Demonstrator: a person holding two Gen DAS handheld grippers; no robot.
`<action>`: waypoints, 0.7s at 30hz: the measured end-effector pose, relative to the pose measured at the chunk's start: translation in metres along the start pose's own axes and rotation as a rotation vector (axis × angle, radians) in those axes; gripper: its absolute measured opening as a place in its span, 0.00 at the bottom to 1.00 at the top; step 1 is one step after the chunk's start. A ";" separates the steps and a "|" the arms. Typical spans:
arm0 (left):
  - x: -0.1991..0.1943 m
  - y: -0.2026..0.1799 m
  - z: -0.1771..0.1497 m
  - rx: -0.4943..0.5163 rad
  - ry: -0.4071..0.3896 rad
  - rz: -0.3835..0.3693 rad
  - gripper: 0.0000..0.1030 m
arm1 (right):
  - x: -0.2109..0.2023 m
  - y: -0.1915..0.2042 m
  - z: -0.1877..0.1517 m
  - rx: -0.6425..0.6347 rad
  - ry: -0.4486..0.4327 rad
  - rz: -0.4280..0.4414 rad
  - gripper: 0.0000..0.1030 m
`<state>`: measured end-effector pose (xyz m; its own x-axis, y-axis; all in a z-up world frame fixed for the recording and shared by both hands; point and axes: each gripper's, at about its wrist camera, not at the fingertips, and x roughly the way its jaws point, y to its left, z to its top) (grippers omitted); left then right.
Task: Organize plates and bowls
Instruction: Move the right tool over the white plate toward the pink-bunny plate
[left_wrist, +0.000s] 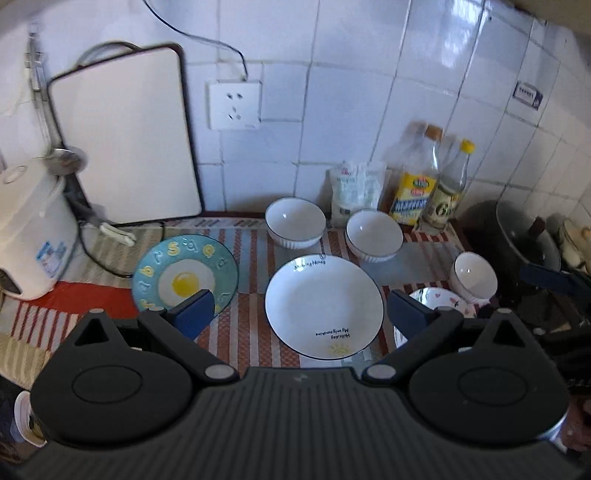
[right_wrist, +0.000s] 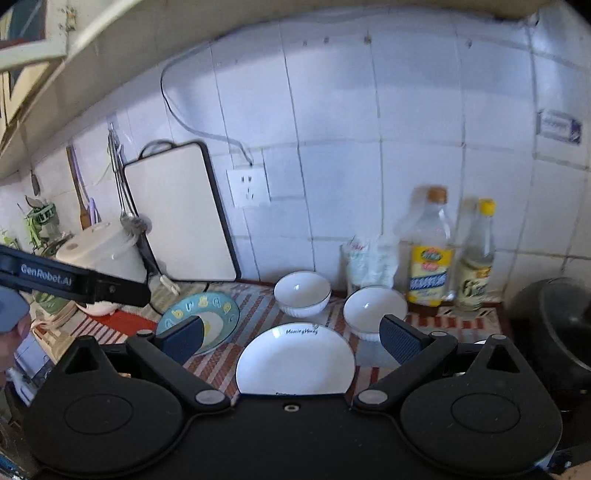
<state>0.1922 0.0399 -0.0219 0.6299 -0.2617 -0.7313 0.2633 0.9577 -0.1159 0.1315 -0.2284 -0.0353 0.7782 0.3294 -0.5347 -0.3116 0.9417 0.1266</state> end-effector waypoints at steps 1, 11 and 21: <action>0.008 0.001 0.000 0.010 0.011 -0.008 0.97 | 0.010 -0.003 -0.004 0.013 0.001 0.008 0.99; 0.123 0.023 -0.002 -0.014 0.087 -0.032 0.86 | 0.106 -0.023 -0.039 0.064 0.089 -0.050 0.93; 0.219 0.035 -0.016 0.023 0.211 -0.004 0.67 | 0.201 -0.064 -0.069 0.153 0.213 -0.093 0.88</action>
<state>0.3273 0.0177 -0.1972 0.4619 -0.2327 -0.8558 0.2835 0.9531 -0.1062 0.2700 -0.2273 -0.2085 0.6625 0.2350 -0.7113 -0.1457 0.9718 0.1854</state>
